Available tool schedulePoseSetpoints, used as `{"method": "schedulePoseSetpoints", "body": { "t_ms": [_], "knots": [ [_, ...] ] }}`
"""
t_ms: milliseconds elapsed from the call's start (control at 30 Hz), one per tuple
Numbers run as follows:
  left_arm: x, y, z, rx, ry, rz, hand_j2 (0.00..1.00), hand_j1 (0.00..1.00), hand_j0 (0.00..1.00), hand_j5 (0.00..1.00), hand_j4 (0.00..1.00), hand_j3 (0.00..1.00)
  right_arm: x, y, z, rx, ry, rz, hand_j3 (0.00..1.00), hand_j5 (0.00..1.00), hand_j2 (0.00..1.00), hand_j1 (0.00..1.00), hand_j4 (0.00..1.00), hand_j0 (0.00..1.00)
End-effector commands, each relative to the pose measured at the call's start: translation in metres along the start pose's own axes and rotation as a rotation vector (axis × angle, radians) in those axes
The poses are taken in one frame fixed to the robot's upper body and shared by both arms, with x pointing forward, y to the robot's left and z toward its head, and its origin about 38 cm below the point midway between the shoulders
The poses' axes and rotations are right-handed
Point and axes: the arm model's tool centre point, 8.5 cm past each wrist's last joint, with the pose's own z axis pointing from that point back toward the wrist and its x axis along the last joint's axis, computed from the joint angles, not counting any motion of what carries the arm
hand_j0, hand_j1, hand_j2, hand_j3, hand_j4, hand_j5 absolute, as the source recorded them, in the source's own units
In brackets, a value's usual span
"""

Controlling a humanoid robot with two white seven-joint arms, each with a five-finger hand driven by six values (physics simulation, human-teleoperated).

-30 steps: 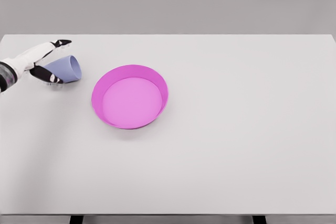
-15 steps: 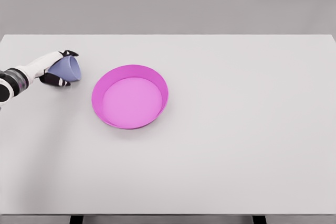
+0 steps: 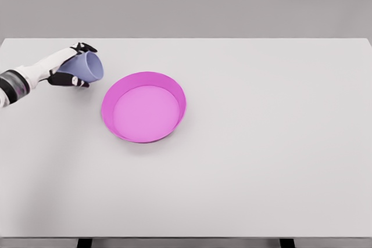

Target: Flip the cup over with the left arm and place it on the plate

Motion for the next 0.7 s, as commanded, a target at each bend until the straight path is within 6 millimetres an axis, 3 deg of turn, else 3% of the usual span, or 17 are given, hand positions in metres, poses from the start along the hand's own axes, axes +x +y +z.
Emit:
{"method": "schedulePoseSetpoints", "body": {
  "t_ms": [0,100,267,367,667],
  "knots": [
    [0.017,0.013,0.009,0.028,-0.125,0.027,0.48,0.48,0.48,0.48,0.48,0.48,0.0,0.0,0.0,-0.001,0.0,0.0,1.0,1.0,1.0,1.0,1.0,1.0],
    [0.033,0.023,0.02,0.051,-0.257,0.115,0.48,0.48,0.48,0.48,0.48,0.48,0.0,0.0,0.0,-0.001,0.0,0.0,1.0,1.0,1.0,1.0,1.0,1.0],
    [0.058,0.011,0.03,0.04,-0.45,0.284,0.48,0.48,0.48,0.48,0.48,0.48,0.0,0.0,0.0,0.0,0.0,0.0,1.0,1.0,1.0,1.0,1.0,1.0],
    [0.062,0.01,0.032,0.043,-0.499,0.357,0.47,0.47,0.47,0.47,0.47,0.47,0.0,0.0,0.0,0.0,0.0,0.001,1.0,1.0,1.0,1.0,1.0,1.0],
    [0.081,-0.041,0.023,0.018,-0.66,0.579,0.47,0.47,0.47,0.47,0.47,0.47,0.0,0.0,0.0,0.0,0.0,0.0,1.0,1.0,1.0,1.0,1.0,1.0]
  ]
}}
